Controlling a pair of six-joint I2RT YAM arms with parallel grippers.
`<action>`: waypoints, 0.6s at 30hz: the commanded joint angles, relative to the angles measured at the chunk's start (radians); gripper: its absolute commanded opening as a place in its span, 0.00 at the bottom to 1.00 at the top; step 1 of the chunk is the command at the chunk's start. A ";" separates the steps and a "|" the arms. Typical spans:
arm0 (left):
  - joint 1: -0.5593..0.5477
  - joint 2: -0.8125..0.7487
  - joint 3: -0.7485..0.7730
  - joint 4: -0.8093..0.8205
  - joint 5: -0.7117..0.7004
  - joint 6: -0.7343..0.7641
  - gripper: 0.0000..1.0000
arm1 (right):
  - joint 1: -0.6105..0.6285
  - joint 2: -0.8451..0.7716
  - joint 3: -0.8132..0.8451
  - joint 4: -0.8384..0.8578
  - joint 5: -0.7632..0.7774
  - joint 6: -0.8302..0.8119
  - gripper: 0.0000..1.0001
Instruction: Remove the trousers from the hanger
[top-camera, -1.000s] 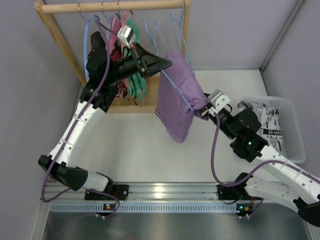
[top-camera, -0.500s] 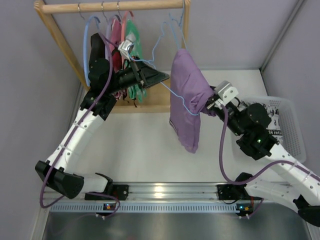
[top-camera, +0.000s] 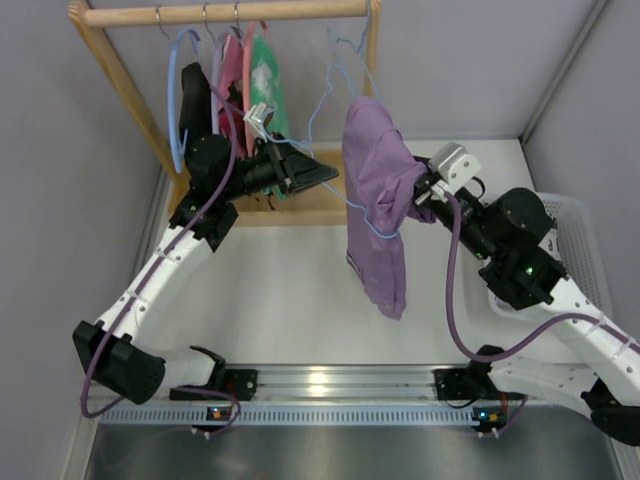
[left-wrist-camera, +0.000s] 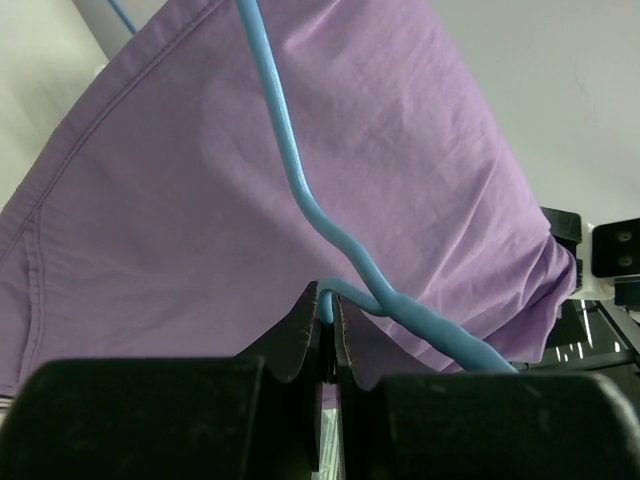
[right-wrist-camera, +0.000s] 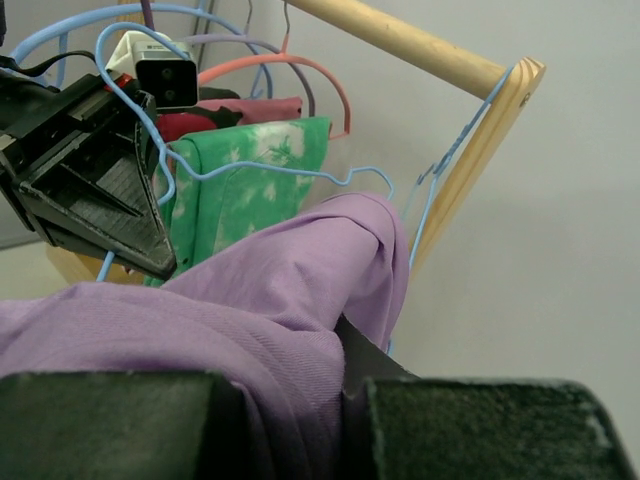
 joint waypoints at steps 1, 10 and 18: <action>0.003 -0.014 -0.041 0.010 0.024 0.079 0.00 | 0.000 -0.023 0.137 0.183 -0.028 0.008 0.00; 0.017 -0.003 0.165 0.041 0.030 0.062 0.00 | 0.000 -0.106 -0.071 0.197 0.025 -0.058 0.00; 0.132 0.017 0.375 -0.002 0.050 -0.001 0.00 | -0.004 -0.167 -0.274 0.234 0.090 -0.093 0.00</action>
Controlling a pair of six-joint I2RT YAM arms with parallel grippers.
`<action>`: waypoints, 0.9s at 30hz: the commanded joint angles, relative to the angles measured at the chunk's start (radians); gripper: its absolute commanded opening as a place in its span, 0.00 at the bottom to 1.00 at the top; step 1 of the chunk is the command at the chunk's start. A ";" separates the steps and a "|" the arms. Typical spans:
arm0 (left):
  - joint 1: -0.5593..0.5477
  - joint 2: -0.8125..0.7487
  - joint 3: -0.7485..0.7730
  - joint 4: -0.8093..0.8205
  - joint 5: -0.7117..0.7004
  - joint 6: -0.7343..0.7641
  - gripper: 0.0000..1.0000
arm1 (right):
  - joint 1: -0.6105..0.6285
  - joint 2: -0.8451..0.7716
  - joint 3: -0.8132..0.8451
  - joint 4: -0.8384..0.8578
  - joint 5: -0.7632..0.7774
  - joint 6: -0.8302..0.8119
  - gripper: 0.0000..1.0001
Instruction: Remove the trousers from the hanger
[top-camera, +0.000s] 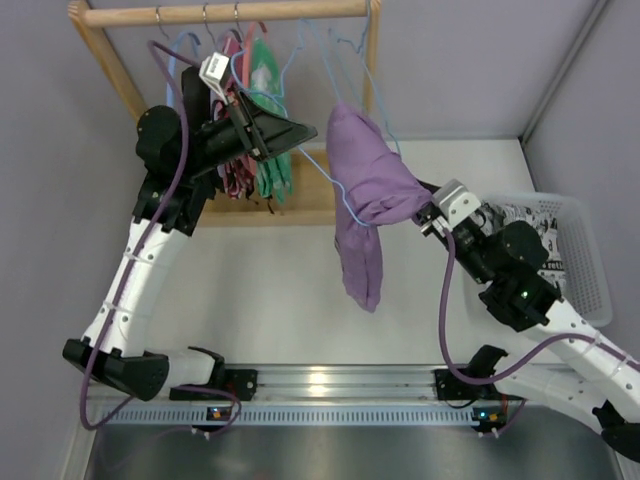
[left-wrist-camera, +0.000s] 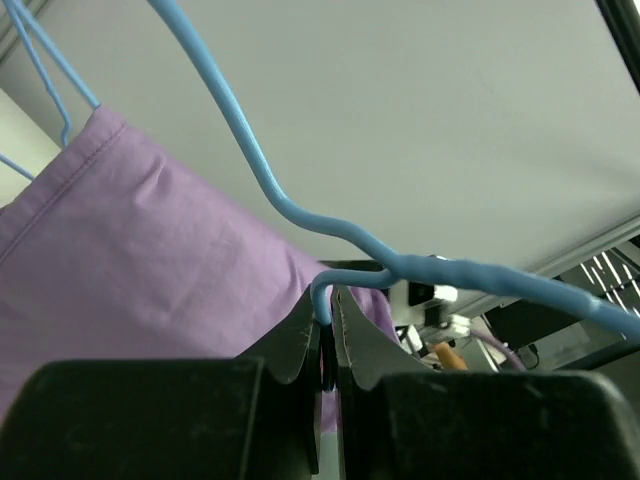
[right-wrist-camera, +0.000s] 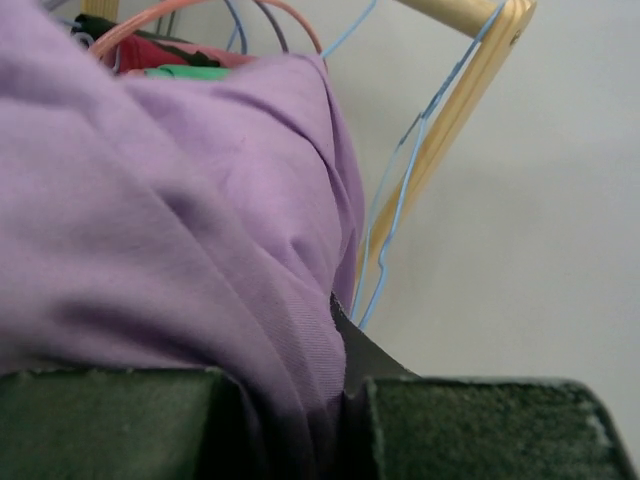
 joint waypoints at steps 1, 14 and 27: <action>0.065 0.006 0.093 0.038 -0.005 -0.026 0.00 | -0.005 -0.026 -0.062 0.125 0.030 -0.009 0.00; 0.071 0.038 0.149 0.028 -0.027 -0.052 0.00 | -0.002 0.072 -0.109 0.084 -0.256 0.199 0.32; 0.043 0.052 0.156 0.026 -0.040 -0.059 0.00 | 0.049 0.121 -0.078 0.025 -0.347 0.200 0.69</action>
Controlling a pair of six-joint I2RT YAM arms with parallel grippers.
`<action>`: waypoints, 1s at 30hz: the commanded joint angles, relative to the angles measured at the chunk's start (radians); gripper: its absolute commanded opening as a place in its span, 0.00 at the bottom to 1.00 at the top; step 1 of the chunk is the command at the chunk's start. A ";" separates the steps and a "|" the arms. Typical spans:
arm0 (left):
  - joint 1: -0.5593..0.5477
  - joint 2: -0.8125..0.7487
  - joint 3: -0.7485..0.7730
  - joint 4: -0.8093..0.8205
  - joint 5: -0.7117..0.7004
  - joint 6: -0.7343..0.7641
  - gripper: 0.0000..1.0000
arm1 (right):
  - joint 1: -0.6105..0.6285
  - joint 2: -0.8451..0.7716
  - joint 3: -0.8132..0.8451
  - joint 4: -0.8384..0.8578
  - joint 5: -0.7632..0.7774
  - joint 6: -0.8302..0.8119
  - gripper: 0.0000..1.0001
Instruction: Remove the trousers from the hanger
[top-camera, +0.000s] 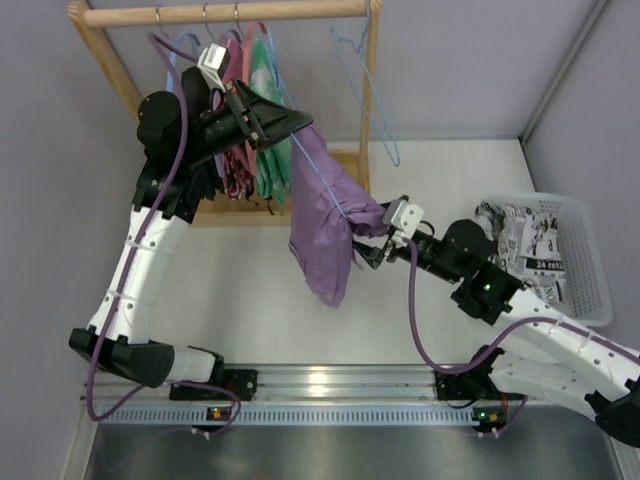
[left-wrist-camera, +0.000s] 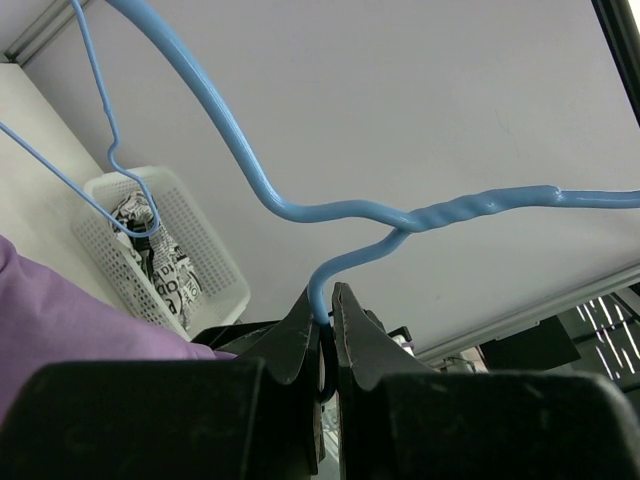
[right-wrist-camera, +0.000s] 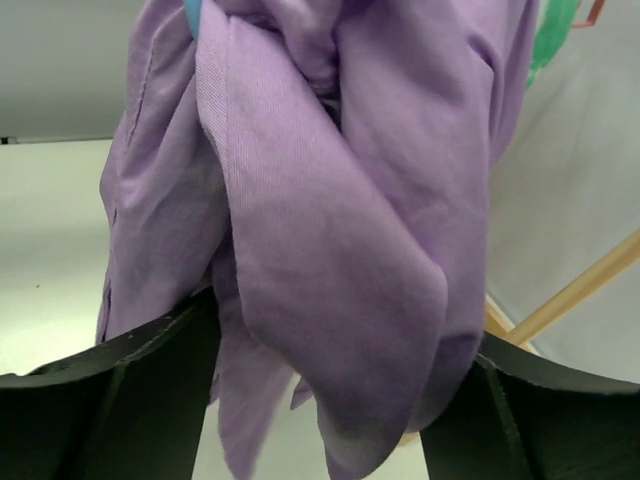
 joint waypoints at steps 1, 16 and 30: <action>-0.008 -0.010 0.059 0.105 -0.029 -0.018 0.00 | 0.031 0.012 0.057 0.019 -0.033 0.009 0.72; -0.017 -0.018 0.046 0.107 -0.027 -0.017 0.00 | 0.029 -0.017 0.025 0.171 0.245 -0.043 0.60; -0.023 -0.013 0.055 0.108 -0.021 -0.010 0.00 | 0.031 -0.078 0.010 0.054 0.061 -0.140 0.86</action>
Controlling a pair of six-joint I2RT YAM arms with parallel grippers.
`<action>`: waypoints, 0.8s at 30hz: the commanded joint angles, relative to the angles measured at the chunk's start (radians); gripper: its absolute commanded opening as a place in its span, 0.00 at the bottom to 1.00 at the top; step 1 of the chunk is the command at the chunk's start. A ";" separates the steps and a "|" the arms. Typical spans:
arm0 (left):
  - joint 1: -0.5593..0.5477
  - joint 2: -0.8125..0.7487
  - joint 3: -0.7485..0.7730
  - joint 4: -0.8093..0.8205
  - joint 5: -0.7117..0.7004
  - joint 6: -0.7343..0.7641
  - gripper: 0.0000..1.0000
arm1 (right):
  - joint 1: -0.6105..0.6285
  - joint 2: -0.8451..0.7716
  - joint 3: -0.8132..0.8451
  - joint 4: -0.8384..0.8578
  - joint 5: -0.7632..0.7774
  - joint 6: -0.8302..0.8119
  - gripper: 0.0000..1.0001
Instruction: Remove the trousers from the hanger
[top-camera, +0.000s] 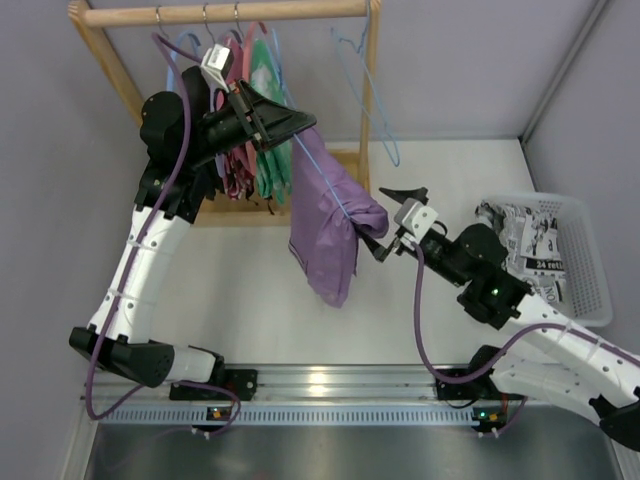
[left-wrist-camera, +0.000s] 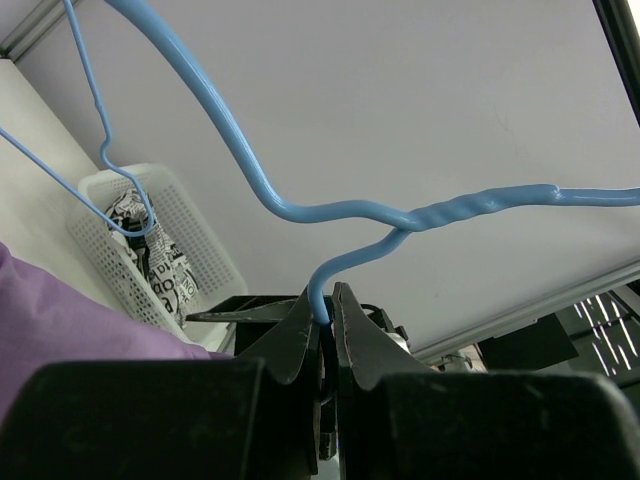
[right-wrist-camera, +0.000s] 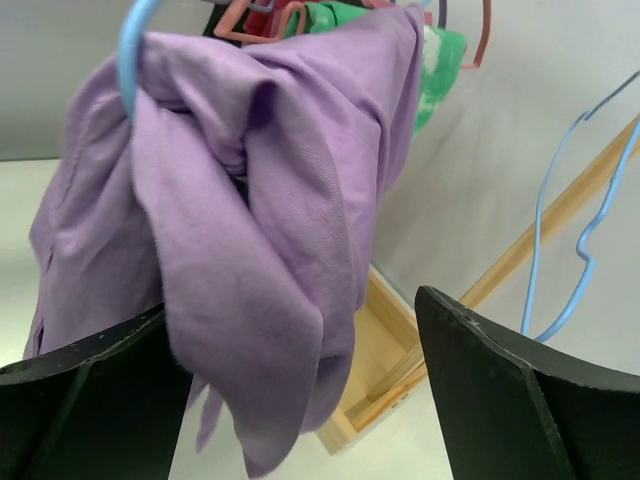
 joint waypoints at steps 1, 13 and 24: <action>-0.003 -0.017 0.053 0.109 -0.012 -0.012 0.00 | 0.012 -0.070 0.004 -0.012 -0.078 -0.064 0.87; -0.005 -0.013 0.059 0.109 -0.018 -0.012 0.00 | 0.007 -0.047 0.019 0.017 -0.014 -0.081 0.86; -0.008 -0.024 0.046 0.108 -0.018 -0.016 0.00 | 0.003 0.063 0.045 0.208 0.060 -0.102 0.74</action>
